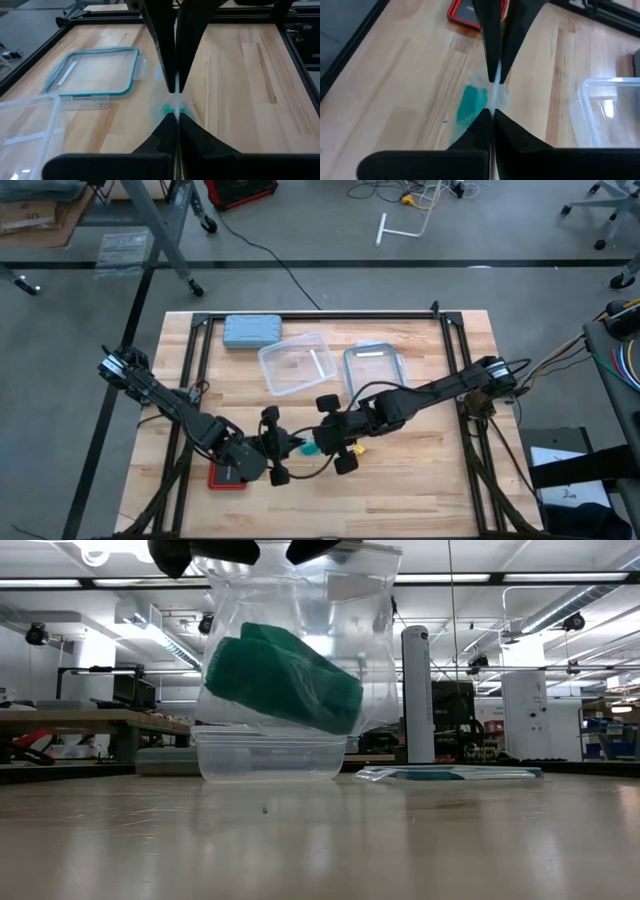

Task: Roll bandage
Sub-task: Close the transparent zip bag

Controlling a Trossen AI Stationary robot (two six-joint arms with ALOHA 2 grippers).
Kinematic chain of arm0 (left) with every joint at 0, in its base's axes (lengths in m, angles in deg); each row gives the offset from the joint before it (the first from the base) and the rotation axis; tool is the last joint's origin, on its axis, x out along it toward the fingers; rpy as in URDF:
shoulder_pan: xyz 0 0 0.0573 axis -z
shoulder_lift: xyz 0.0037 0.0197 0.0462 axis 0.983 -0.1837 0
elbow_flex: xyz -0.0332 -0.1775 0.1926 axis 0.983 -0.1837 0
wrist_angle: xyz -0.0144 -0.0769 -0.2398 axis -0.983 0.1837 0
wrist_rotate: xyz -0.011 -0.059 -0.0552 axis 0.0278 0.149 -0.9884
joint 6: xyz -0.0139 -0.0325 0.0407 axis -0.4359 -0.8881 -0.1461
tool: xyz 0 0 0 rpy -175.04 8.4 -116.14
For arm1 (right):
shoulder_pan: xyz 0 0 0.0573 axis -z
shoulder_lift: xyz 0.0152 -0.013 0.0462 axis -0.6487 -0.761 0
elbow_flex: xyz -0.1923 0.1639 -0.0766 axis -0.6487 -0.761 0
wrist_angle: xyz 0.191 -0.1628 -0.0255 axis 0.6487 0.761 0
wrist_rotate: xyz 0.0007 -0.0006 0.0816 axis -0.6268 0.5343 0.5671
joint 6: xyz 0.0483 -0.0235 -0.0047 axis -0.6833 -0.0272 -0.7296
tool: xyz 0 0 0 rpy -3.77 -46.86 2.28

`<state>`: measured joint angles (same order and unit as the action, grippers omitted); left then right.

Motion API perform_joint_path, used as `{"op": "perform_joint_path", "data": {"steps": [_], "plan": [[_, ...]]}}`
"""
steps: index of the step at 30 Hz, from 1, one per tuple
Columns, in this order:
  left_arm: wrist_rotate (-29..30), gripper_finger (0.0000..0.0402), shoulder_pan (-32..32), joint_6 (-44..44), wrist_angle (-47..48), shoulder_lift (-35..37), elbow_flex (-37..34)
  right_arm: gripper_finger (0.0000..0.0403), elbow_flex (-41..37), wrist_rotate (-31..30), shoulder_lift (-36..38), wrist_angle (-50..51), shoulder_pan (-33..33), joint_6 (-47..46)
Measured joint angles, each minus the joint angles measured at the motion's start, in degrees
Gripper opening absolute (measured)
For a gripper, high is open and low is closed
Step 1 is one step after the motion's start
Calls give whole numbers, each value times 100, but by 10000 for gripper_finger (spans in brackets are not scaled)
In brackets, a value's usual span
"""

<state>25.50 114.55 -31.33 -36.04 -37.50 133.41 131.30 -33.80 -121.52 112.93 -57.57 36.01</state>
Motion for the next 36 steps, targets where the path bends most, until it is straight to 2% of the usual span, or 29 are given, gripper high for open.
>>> {"op": "perform_joint_path", "data": {"steps": [13,21,26,29,33,36], "plan": [[-9,0,9,59,33,0,-4,3,-2,63,9,252,-4,-22],[-21,0,84,61,87,0,-17,79,-33,58,17,528,17,-128],[22,0,116,63,55,0,-17,105,-53,20,7,476,30,-190],[28,0,140,59,70,0,-16,85,-54,22,5,562,26,-249],[38,0,184,-11,145,0,-15,15,-55,19,7,623,28,-253],[56,0,213,-93,218,0,-15,13,-55,18,19,716,28,-282]]}}
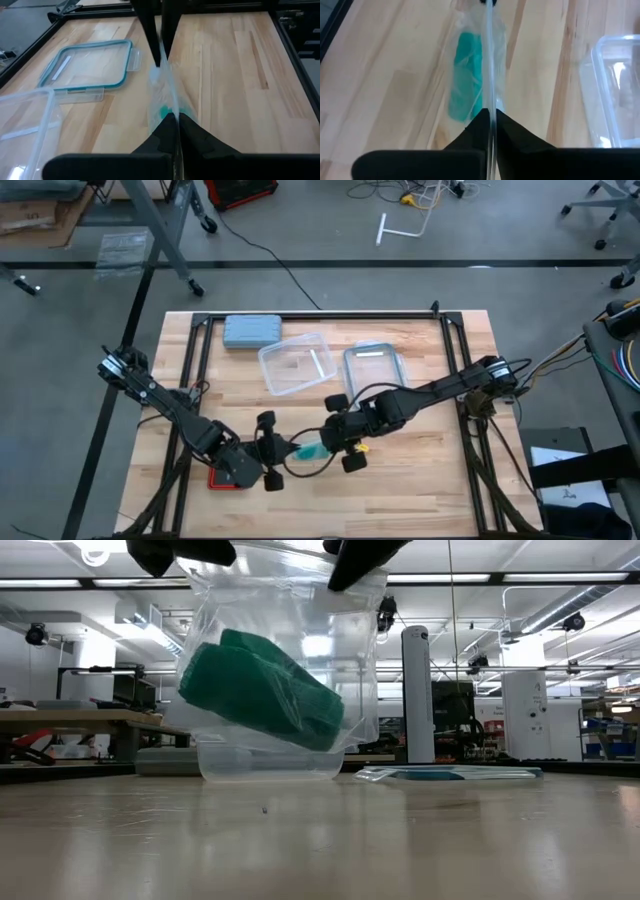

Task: Roll bandage
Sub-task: Close the transparent zip bag

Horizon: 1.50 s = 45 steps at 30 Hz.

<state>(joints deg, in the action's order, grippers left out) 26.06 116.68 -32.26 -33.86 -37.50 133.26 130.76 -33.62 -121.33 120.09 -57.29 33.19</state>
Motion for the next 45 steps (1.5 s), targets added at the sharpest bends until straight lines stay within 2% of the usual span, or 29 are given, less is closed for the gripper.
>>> {"op": "perform_joint_path", "data": {"steps": [5,14,21,26,30,35,45], "plan": [[6,0,34,-254,208,0,0,3,2,0,7,167,0,-2],[17,0,42,-362,259,0,-26,7,7,53,9,428,0,-46],[-29,0,72,-423,302,0,-33,68,4,194,13,772,0,-284],[-26,0,71,-427,298,0,-31,114,4,143,13,158,0,-297],[-26,0,71,-479,293,0,-31,129,4,-293,13,-313,0,-225],[-19,0,57,-490,291,0,-31,124,4,-229,-61,-692,0,-84],[149,0,51,-439,240,0,-22,92,4,-107,-227,-810,0,-92]]}}
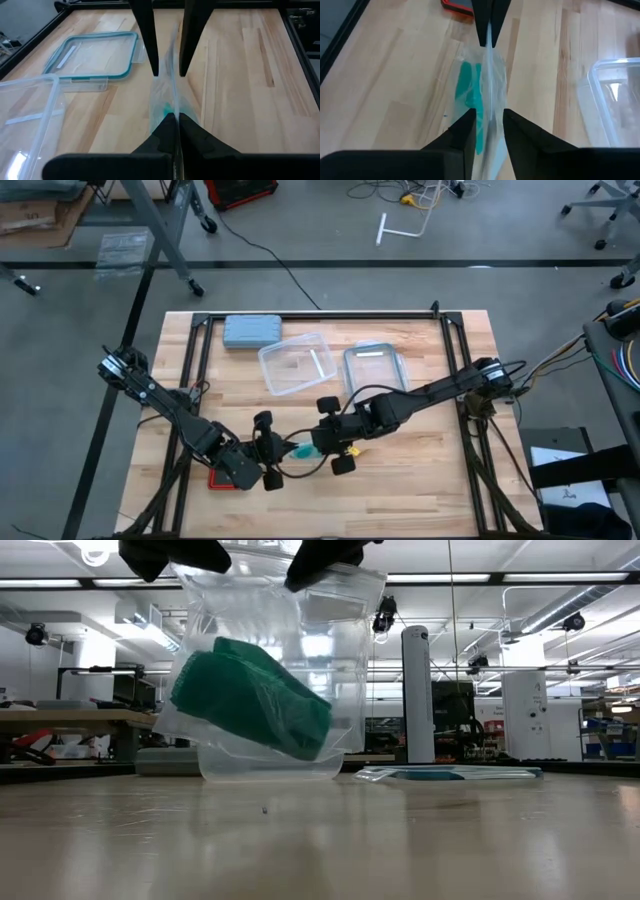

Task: Roll bandage
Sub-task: Close the transparent zip bag

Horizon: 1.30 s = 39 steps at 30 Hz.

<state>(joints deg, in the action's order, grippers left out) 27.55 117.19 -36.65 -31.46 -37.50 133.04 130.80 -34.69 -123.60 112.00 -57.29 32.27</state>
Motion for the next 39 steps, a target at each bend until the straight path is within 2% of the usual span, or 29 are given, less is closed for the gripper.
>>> {"op": "perform_joint_path", "data": {"steps": [11,39], "plan": [[0,0,-1,-1,2,0,-28,5,4,2,46,125,0,-13],[-41,0,-4,-141,257,0,-44,3,15,153,46,803,-13,-367]]}}
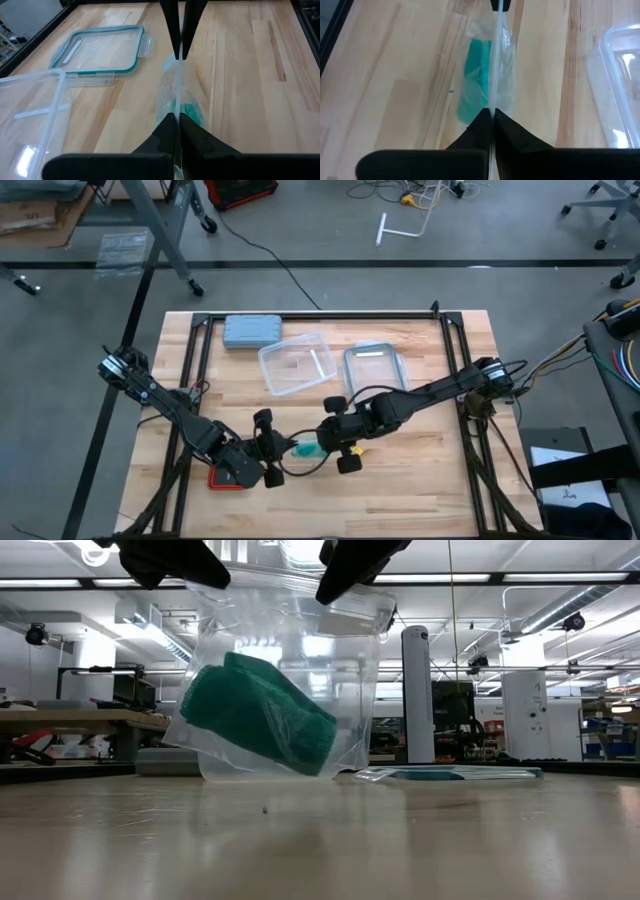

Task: Roll bandage
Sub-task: Close the transparent zip bag

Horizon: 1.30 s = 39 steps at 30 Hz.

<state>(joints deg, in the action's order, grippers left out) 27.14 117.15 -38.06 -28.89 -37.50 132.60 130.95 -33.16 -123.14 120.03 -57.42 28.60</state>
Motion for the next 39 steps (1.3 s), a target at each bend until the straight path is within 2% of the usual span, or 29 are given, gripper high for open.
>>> {"op": "perform_joint_path", "data": {"steps": [8,15,22,25,28,35,39], "plan": [[-13,0,2,0,-16,0,0,1,-2,149,0,114,0,-2],[-67,5,6,500,-765,0,114,1,-13,192,13,218,-2,-33],[-182,76,-209,588,-743,7,153,0,-37,157,5,331,-1,-31],[-216,110,-301,727,-959,7,153,0,-33,142,5,296,-2,-33],[-561,134,-498,904,-1429,-111,153,0,-28,111,4,264,8,-32],[-1348,159,-901,917,-1664,-576,151,0,-26,89,4,143,46,-33],[-1456,161,-1023,881,-1661,-727,154,0,-19,98,2,139,37,-28]]}}
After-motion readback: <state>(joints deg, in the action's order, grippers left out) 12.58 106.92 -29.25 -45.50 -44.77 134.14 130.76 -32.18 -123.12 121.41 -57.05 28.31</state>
